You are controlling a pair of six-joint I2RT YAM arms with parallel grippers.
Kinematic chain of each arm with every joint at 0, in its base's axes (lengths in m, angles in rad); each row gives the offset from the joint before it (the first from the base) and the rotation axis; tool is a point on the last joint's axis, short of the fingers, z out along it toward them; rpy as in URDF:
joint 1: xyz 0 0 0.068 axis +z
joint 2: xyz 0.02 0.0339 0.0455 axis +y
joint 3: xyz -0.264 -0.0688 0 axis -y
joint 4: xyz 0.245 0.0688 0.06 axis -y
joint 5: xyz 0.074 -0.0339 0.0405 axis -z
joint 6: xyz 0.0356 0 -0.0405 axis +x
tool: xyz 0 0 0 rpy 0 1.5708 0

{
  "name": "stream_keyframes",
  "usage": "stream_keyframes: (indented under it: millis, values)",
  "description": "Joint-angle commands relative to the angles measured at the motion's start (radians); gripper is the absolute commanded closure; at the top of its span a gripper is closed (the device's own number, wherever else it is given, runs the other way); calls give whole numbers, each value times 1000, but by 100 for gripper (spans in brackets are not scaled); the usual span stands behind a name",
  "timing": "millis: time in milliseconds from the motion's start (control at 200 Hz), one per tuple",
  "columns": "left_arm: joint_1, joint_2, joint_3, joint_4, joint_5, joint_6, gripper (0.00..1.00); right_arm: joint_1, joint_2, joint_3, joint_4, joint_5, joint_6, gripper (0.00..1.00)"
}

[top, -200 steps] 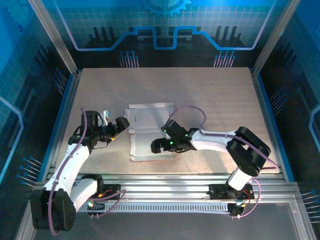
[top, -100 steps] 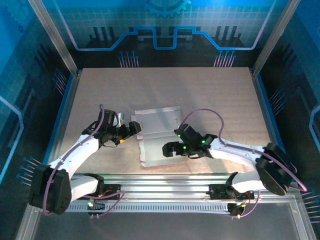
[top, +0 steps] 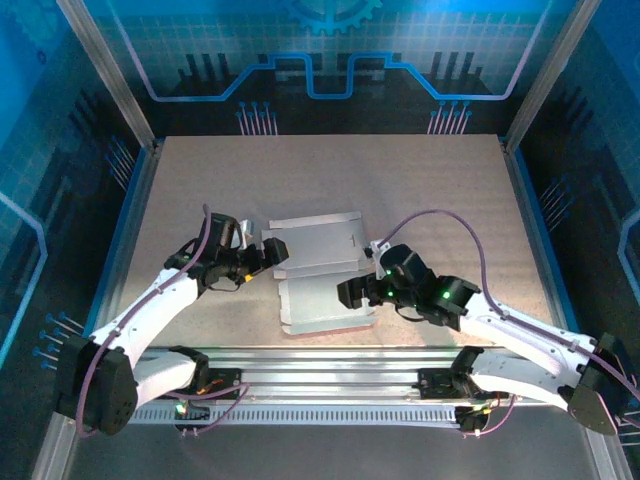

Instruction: Fold the paper box

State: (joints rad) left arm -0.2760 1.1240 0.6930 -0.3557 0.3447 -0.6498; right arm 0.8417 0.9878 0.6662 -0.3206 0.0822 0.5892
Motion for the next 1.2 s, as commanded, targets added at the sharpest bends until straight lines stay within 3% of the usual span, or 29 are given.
stream_keyframes:
  millis: [0,115,325,445,675,801,891,1011,1196]
  values:
    - [-5,11,23,17,-6,20,1,-68,-7,-30,68,-58,-80,0]
    - [-5,4,60,-22,-36,52,1,-150,41,17,68,-128,-77,0]
    - [1,-15,32,28,-71,35,1,-201,163,130,47,-158,-65,1]
    - [3,9,-6,87,-99,28,1,-200,231,157,87,-179,-57,9]
    - [7,54,-62,188,-72,44,5,-154,277,150,97,-189,-44,21]
    - [9,50,-53,186,27,38,6,-96,275,136,51,-189,-12,21]
    - [11,58,-46,161,-6,86,4,-61,258,86,93,-174,-3,23]
    - [11,81,-27,126,-9,121,3,-50,233,26,165,-194,9,32]
    - [11,129,-2,100,40,114,14,-43,245,4,171,-199,-9,39]
